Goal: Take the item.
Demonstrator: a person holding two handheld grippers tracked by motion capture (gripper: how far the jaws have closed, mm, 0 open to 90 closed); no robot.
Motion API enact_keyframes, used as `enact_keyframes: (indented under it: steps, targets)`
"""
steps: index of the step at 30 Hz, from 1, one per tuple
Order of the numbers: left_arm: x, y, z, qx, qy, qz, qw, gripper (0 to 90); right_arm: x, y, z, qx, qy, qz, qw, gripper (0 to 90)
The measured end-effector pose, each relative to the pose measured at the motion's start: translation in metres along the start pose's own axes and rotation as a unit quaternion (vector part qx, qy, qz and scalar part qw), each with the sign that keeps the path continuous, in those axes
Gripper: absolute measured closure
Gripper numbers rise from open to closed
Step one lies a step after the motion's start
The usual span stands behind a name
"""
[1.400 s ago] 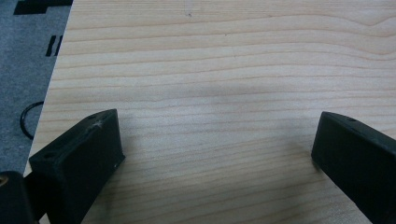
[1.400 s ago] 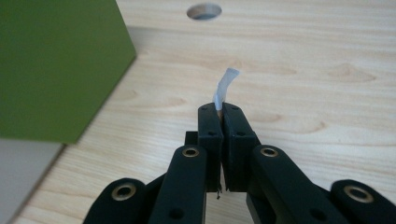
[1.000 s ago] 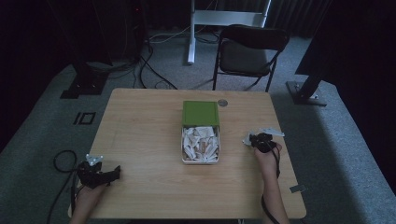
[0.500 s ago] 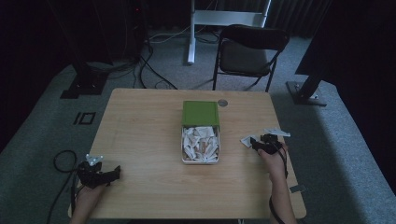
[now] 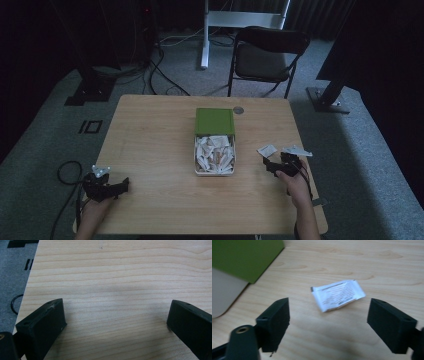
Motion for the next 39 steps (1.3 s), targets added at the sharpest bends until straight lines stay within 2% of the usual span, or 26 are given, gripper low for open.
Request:
enact_keyframes:
  steps: [2, 7, 15, 21, 24, 32, 34, 39]
  targets:
    - [0.000, 0.000, 0.000, 0.000, 0.000, 0.000, 1.0000, 2.6, 0.002, 0.004, 0.002, -0.001, 0.000, -0.002, 1.0000, 14.0]
    - [0.000, 0.000, 0.000, 0.000, 0.000, 0.000, 1.0000, 2.6, 0.006, 0.016, 0.005, 0.012, 0.003, 0.013, 0.9998, 13.7]
    - [0.000, 0.000, 0.000, 0.001, 0.000, -0.001, 1.0000, 2.6, 0.010, 0.032, 0.009, 0.021, 0.001, 0.008, 0.9997, 12.6]
    - [0.000, 0.000, 0.000, 0.001, 0.000, -0.001, 1.0000, 2.6, 0.009, 0.043, 0.017, 0.019, 0.017, 0.000, 0.9997, 12.6]
    - [0.000, 0.000, 0.000, 0.001, 0.000, -0.001, 1.0000, 2.6, 0.006, 0.045, 0.022, 0.011, 0.039, 0.005, 0.9992, 12.6]
    - [0.000, 0.000, 0.000, 0.001, 0.000, -0.001, 1.0000, 2.6, 0.007, 0.055, 0.038, 0.002, 0.059, 0.002, 0.9982, 12.7]
    - [0.000, 0.000, 0.000, 0.001, 0.000, -0.001, 1.0000, 2.6, 0.008, 0.058, 0.042, 0.006, 0.065, 0.007, 0.9979, 12.7]
    - [0.000, 0.000, 0.000, 0.001, 0.000, -0.001, 1.0000, 2.6, 0.007, 0.066, 0.046, 0.019, 0.076, -0.003, 0.9969, 12.7]
Point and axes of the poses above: each handheld gripper's, and its own axes: z roughly backward along the jaws, y roughly out of its underside, x roughly to its left, the point moved 6 cm from there along -z, roughly forward along the jaws, and after that the axes turned 3 degrees about z, right-handed, at the moved point
